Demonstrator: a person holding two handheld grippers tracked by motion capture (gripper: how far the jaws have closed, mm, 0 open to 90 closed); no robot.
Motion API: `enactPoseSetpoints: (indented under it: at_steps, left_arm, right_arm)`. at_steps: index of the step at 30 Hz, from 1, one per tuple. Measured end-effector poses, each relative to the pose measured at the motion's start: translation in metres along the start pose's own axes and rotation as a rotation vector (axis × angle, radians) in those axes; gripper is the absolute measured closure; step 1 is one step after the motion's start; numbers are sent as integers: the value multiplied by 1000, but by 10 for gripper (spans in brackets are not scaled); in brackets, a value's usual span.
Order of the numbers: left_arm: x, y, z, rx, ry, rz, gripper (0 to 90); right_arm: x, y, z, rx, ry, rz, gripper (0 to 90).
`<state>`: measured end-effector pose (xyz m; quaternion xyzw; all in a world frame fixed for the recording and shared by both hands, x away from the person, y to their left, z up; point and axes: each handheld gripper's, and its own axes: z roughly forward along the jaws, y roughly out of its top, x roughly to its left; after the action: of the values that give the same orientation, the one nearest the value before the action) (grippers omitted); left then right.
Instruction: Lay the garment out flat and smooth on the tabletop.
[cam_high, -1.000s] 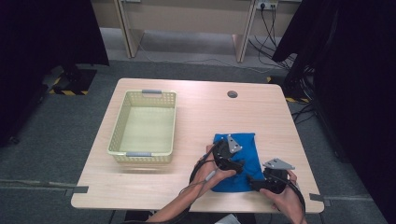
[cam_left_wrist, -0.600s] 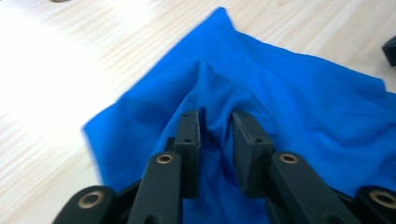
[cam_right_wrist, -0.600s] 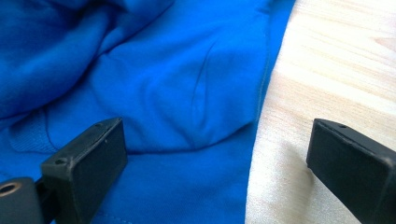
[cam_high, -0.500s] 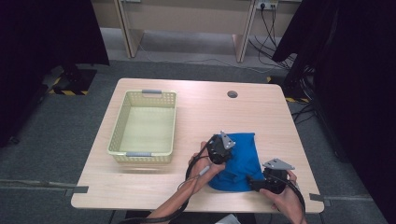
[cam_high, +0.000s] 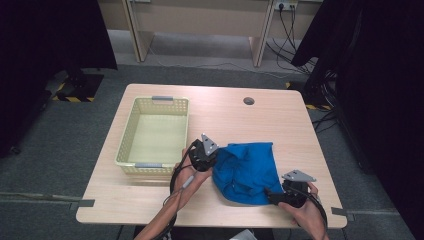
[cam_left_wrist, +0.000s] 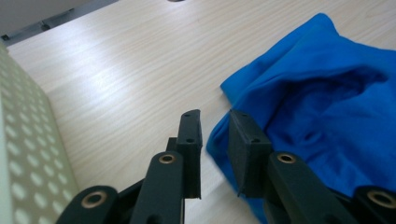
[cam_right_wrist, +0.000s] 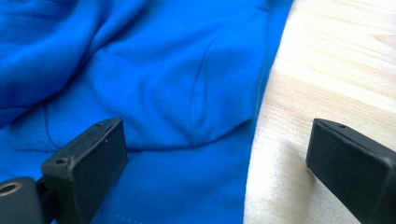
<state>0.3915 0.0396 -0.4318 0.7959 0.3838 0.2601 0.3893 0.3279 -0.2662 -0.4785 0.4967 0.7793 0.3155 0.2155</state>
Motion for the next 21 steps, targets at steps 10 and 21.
enactPoseSetpoints:
  at_steps: [10,21]
  left_arm:
    - [-12,3,-7,-26,-86,-40,592]
    - [-42,26,4,-11,-195,-60,267]
  right_arm:
    - [-1,-1,-1,1,-1,6,55]
    - [-1,-1,-1,1,0,4,55]
